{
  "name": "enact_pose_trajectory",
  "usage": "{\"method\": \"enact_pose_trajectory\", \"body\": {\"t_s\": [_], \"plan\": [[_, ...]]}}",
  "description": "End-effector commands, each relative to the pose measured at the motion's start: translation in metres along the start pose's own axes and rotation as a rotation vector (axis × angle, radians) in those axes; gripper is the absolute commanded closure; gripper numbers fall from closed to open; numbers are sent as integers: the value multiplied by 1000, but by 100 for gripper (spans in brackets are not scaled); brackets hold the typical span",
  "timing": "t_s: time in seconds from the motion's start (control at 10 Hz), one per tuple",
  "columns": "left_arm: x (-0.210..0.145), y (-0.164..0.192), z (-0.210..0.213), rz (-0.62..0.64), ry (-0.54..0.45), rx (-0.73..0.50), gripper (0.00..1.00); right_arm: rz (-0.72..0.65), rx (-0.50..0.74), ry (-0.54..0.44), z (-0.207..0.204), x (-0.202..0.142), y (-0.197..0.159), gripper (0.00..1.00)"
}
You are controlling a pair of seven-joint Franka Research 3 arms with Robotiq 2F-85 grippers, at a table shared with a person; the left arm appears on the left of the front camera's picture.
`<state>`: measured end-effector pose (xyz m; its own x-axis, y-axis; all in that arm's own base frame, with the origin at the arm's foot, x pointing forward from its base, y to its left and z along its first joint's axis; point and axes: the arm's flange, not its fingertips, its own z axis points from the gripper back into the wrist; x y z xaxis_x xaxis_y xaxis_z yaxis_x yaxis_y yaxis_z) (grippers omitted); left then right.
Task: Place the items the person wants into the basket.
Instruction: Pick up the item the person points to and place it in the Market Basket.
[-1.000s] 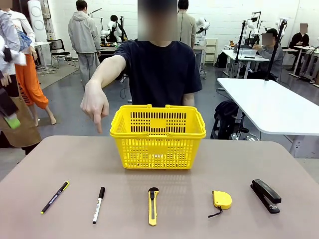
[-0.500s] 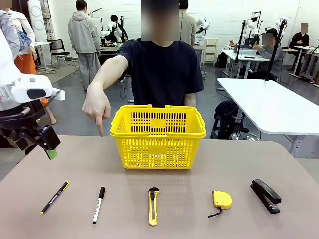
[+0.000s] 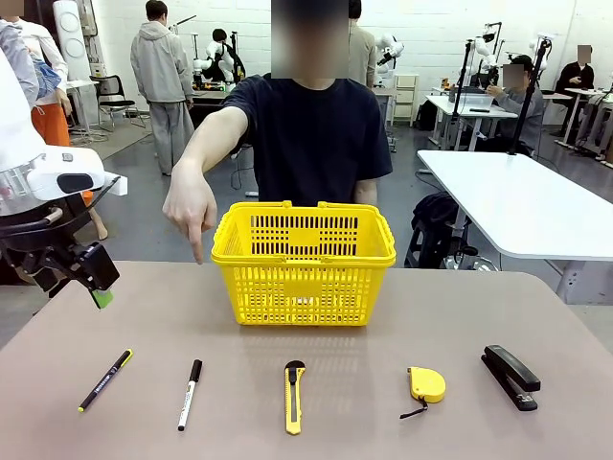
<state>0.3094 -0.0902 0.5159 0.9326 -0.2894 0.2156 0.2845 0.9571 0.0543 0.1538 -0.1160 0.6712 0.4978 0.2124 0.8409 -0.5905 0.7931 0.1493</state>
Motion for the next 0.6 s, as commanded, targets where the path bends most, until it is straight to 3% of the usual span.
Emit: {"method": "enact_pose_trajectory", "body": {"t_s": [0.0,0.2,0.5], "plan": [[-2,0,2,-5,-2,1,0,-7,-5,10,1,-1,1,0],[0,0,0,0,-1,0,0,-7,-5,10,1,-1,1,0],[-18,-59,-38,-37,-9,13,0,-7,-5,10,1,-1,1,0]]}}
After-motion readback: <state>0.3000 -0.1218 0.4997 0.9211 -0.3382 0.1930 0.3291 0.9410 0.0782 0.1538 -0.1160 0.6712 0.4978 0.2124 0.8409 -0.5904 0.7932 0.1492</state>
